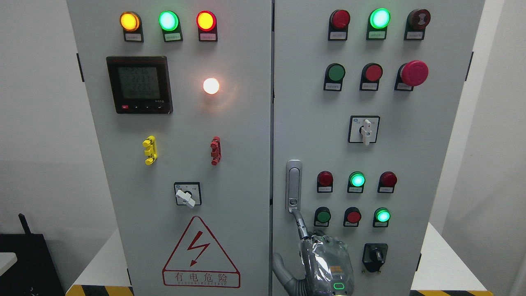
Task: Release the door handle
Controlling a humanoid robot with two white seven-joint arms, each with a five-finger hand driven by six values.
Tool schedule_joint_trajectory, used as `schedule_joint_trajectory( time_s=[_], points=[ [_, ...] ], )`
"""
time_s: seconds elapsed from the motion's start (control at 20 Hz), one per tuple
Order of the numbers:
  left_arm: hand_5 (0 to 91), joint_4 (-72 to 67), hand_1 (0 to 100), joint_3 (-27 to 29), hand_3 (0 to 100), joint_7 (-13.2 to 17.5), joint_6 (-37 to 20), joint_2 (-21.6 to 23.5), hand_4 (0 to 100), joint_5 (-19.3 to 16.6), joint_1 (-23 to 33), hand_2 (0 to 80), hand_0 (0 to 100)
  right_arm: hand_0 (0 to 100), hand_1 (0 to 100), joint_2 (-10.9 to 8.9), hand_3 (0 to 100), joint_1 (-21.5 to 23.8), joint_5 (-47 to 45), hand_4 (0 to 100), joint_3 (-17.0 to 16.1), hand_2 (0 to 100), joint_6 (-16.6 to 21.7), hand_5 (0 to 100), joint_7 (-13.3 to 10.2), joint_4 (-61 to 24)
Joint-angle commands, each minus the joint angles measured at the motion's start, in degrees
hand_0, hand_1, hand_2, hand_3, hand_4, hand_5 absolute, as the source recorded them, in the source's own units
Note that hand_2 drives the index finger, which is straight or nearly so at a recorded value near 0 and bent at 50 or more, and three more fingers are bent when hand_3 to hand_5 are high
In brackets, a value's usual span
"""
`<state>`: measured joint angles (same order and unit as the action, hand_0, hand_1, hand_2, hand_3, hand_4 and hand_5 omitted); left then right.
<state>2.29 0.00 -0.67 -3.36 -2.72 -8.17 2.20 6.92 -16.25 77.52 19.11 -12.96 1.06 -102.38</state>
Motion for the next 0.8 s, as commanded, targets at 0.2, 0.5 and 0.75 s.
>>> schedule_joint_trajectory(
  time_s=[0.2, 0.5, 0.75],
  points=[
    [0.0, 0.0, 39, -1.41, 0, -0.03, -0.24, 0.0, 0, 0.0, 0.0, 0.0, 12, 37, 28, -0.07, 74, -0.01, 0.0, 64, 0.05, 0, -0.05, 71, 0.17, 0.08],
    [0.0, 0.0, 39, -1.41, 0, -0.03, -0.24, 0.0, 0, 0.0, 0.0, 0.0, 12, 36, 28, -0.07, 75, -0.01, 0.08, 65, 0.05, 0, -0.05, 71, 1.23, -0.01],
    [0.0, 0.0, 39, -1.41, 0, -0.03, -0.15, 0.0, 0, 0.0, 0.0, 0.0, 12, 36, 28, -0.07, 75, -0.01, 0.0, 65, 0.05, 0, -0.05, 72, 1.32, -0.01]
  ],
)
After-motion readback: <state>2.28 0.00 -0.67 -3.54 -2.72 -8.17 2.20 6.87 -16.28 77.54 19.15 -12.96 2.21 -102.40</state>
